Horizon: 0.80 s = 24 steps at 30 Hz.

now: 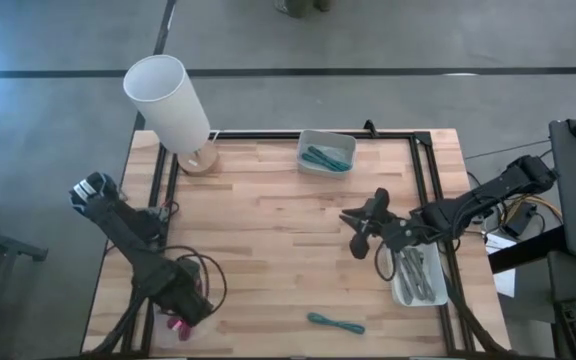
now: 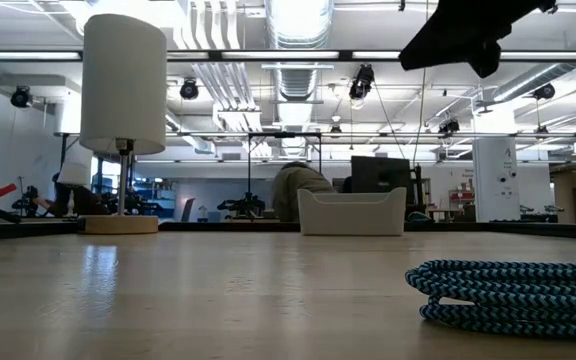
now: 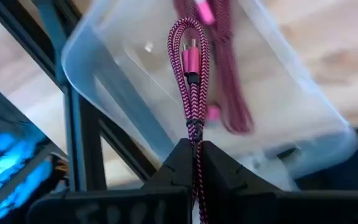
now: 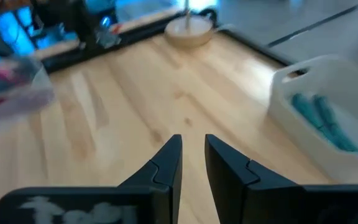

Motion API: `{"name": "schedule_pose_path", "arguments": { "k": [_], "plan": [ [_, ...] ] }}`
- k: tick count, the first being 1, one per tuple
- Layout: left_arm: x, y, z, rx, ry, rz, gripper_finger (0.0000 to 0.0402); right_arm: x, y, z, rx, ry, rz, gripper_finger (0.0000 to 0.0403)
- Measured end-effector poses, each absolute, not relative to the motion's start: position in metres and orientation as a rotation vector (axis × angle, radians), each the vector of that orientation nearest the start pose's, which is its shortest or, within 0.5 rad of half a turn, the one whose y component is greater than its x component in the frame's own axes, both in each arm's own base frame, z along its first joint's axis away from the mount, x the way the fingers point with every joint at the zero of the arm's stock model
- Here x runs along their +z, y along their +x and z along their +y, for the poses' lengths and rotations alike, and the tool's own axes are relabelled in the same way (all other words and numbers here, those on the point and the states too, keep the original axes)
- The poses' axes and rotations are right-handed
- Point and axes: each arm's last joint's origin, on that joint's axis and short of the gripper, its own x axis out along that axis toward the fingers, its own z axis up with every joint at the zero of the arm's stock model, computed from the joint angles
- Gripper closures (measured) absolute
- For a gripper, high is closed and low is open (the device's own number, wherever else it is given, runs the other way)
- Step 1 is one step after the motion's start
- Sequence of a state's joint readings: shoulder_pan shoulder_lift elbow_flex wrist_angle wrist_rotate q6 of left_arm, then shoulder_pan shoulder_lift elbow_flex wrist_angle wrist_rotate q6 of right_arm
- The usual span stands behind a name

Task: Pick & Place USB Port
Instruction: Put the pink striped charger cable into the transparent bin, then put the blue striped charger cable into the gray bin

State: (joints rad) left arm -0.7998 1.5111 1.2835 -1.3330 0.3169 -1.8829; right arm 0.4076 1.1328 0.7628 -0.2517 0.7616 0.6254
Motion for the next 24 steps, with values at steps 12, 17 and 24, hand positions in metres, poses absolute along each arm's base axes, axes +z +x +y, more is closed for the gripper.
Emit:
{"name": "schedule_pose_path", "arguments": {
  "k": [12, 17, 24],
  "plan": [
    [0.231, 0.170, -0.176, 0.983, -0.875, 1.716, 0.0341, 0.251, 0.234, 0.081, -0.444, 0.251, 0.452, 0.0337],
    [0.218, 0.170, -0.177, 0.947, -0.890, 1.742, 0.0313, 0.253, 0.234, 0.081, -0.443, 0.256, 0.446, 0.0337],
    [0.207, 0.175, -0.178, 0.780, -0.894, 1.773, 0.0297, 0.253, 0.234, 0.081, -0.443, 0.255, 0.446, 0.0337]
  ]
}}
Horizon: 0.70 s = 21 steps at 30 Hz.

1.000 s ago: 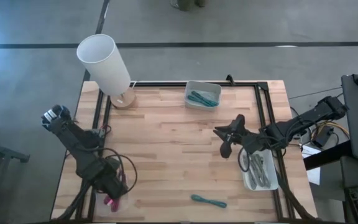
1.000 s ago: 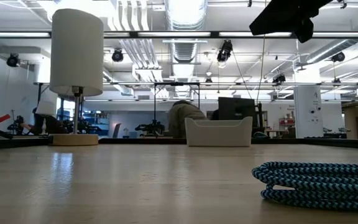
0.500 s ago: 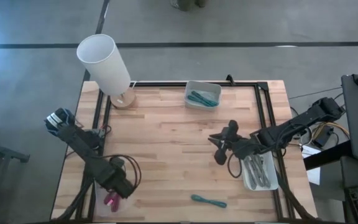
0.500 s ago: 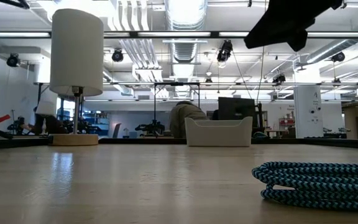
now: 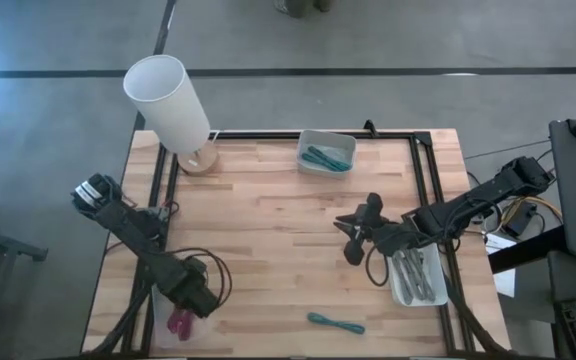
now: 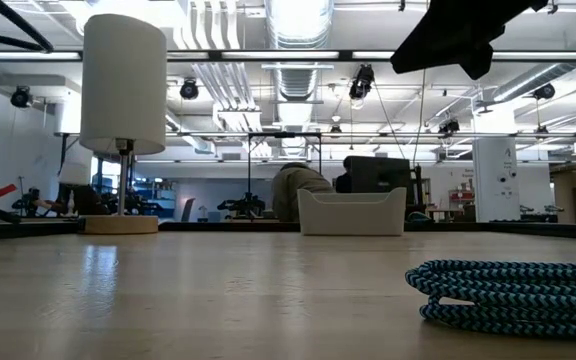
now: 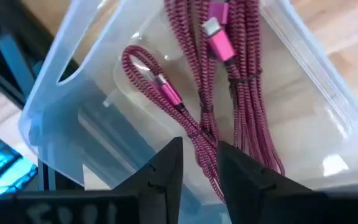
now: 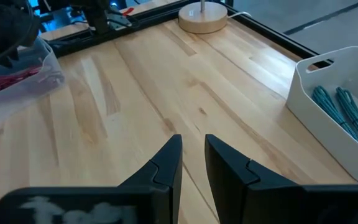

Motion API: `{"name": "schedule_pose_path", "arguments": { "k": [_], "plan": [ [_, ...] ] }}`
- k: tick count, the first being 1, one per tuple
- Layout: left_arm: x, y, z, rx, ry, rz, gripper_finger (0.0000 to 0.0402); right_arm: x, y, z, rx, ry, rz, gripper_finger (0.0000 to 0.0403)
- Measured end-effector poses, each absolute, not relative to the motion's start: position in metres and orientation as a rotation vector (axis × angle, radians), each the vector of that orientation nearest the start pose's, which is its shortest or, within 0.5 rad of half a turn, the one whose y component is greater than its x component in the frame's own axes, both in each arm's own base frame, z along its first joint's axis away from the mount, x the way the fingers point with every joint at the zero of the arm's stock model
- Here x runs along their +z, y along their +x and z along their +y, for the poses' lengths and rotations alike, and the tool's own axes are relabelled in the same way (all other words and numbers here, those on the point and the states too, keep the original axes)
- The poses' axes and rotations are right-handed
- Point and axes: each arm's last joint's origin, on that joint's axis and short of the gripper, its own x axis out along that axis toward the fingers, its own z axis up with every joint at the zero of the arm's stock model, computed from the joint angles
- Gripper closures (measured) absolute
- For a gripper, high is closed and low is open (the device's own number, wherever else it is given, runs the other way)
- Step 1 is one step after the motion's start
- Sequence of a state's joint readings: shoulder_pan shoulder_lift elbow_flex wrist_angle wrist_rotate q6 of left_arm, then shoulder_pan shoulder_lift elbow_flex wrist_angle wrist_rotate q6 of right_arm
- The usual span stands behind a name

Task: Pick & Place USB Port
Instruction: Put the blue striped charger cable into the gray bin

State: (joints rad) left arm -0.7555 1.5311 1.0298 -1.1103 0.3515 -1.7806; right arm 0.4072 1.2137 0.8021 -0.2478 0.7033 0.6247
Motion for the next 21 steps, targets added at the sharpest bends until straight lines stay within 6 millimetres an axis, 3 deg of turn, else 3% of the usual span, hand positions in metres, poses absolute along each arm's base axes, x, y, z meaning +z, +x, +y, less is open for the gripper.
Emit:
{"name": "schedule_pose_path", "arguments": {
  "k": [7, 13, 21],
  "plan": [
    [0.218, 0.183, -0.177, 0.644, -0.855, 1.772, 0.0307, 0.256, 0.235, 0.081, -0.440, 0.262, 0.439, 0.0337],
    [0.247, 0.191, -0.181, 0.525, -0.781, 1.722, 0.0312, 0.255, 0.236, 0.085, -0.327, 0.306, 0.495, 0.0337],
    [0.293, 0.199, -0.173, 0.489, -0.485, 1.430, 0.0312, 0.236, 0.247, 0.096, -0.141, 0.340, 0.649, 0.0337]
  ]
}}
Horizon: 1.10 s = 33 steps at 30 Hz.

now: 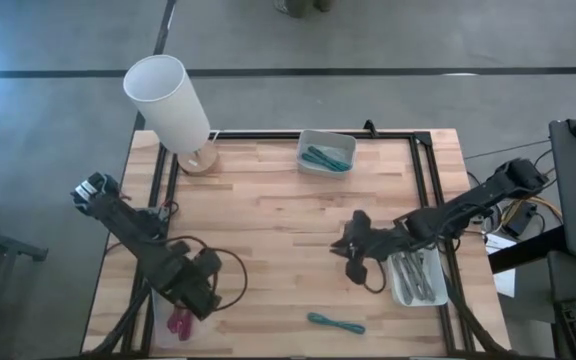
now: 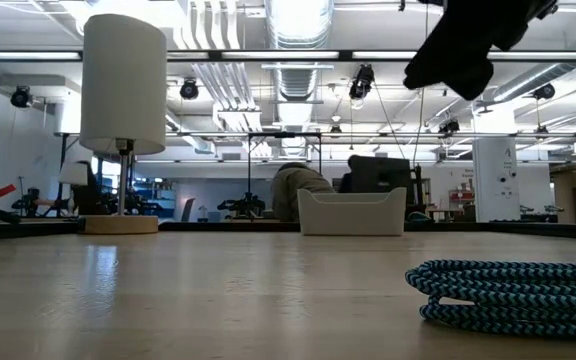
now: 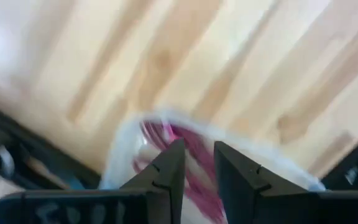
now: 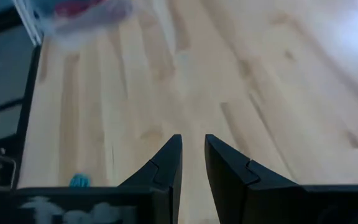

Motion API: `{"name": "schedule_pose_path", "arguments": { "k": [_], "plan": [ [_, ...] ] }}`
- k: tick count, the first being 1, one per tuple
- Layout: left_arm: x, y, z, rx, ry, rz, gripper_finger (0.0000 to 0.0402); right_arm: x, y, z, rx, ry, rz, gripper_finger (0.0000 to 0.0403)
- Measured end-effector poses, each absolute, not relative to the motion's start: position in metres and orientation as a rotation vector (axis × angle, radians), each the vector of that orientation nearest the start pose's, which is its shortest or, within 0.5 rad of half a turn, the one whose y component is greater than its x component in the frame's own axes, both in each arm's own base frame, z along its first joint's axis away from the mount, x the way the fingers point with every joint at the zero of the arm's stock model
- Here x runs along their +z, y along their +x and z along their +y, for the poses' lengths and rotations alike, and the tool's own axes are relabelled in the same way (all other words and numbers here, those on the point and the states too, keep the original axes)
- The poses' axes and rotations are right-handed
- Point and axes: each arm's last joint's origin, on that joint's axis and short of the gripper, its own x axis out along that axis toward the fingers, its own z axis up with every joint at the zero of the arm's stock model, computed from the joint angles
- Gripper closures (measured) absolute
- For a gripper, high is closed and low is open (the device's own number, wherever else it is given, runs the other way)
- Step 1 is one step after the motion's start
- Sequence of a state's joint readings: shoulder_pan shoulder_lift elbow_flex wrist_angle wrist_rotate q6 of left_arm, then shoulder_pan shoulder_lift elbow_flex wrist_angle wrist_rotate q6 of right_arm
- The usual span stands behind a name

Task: Pick & Place USB Port
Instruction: Put the blue striped charger cable into the gray bin

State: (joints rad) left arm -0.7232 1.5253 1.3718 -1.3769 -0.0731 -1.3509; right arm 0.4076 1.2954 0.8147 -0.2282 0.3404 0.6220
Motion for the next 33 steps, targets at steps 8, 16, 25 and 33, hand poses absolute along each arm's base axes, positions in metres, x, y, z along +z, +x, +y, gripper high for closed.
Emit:
{"name": "schedule_pose_path", "arguments": {
  "k": [8, 16, 25, 33],
  "plan": [
    [0.312, 0.213, -0.154, 0.459, -0.215, 1.239, 0.0312, 0.226, 0.275, 0.118, -0.041, 0.344, 0.763, 0.0337],
    [0.312, 0.228, -0.131, 0.442, -0.055, 1.231, 0.0312, 0.223, 0.302, 0.150, -0.004, 0.342, 1.055, 0.0337],
    [0.312, 0.238, -0.112, 0.409, 0.097, 1.254, 0.0312, 0.200, 0.317, 0.191, -0.128, 0.400, 1.457, 0.0319],
    [0.312, 0.243, -0.101, 0.395, 0.222, 1.249, 0.0312, 0.177, 0.323, 0.234, -0.078, 0.468, 1.563, 0.0302]
  ]
}}
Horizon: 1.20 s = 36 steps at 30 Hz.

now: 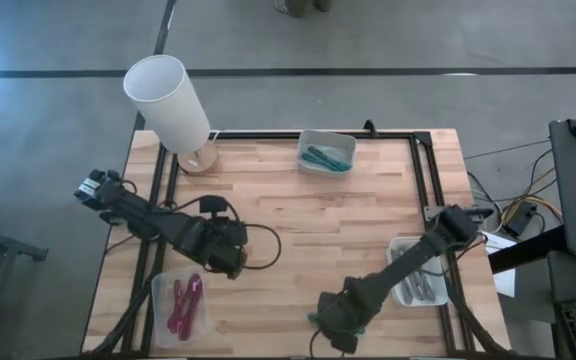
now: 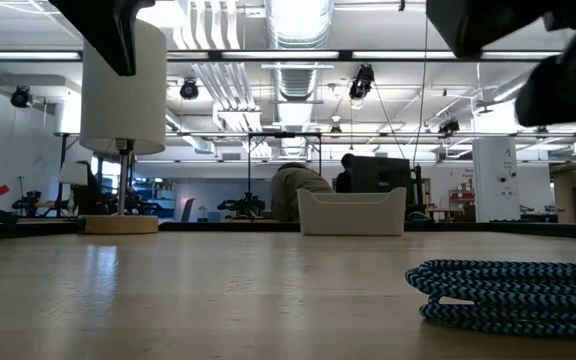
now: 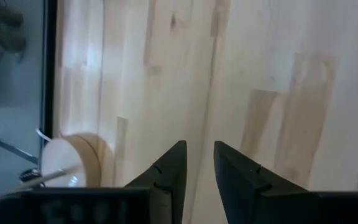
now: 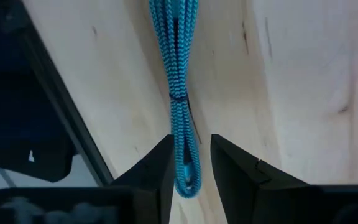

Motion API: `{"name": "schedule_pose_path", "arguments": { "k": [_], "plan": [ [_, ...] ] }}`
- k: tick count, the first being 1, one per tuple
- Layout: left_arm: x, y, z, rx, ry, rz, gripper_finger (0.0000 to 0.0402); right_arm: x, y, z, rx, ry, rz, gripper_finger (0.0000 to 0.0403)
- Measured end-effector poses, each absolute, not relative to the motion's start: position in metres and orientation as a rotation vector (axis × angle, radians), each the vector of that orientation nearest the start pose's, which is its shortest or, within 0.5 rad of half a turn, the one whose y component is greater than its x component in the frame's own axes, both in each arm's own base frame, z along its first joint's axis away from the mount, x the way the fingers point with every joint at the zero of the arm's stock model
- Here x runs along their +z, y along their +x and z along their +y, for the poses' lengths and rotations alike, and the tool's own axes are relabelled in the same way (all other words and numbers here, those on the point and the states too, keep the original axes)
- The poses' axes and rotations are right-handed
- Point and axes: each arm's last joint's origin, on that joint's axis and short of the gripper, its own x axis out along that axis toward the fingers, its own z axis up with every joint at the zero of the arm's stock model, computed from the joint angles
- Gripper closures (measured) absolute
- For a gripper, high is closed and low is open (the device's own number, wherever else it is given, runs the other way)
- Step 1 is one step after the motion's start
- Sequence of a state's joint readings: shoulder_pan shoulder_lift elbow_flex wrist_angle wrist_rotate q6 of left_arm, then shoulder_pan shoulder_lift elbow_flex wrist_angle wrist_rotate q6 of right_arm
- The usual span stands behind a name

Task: Pick & Place USB Port
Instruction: Put the blue striped charger cable into the gray bin

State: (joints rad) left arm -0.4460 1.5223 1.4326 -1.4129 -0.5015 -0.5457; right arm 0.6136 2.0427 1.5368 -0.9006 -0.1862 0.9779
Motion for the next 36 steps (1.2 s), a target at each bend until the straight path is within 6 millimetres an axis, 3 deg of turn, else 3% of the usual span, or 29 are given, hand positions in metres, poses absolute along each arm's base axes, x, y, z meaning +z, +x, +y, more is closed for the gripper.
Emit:
{"name": "schedule_pose_path", "arguments": {
  "k": [8, 19, 28, 36],
  "plan": [
    [0.313, 0.248, -0.097, 0.361, 0.278, 1.236, 0.0312, 0.154, 0.319, 0.246, -0.154, 0.462, 1.614, 0.0300],
    [0.313, 0.250, -0.097, 0.353, 0.278, 1.223, 0.0312, 0.150, 0.318, 0.251, -0.146, 0.455, 1.585, 0.0305],
    [0.313, 0.250, -0.097, 0.354, 0.275, 1.221, 0.0312, 0.135, 0.310, 0.254, -0.146, 0.503, 1.559, 0.0339],
    [0.313, 0.250, -0.097, 0.355, 0.272, 1.219, 0.0312, 0.141, 0.311, 0.253, -0.132, 0.516, 1.546, 0.0383]
  ]
}}
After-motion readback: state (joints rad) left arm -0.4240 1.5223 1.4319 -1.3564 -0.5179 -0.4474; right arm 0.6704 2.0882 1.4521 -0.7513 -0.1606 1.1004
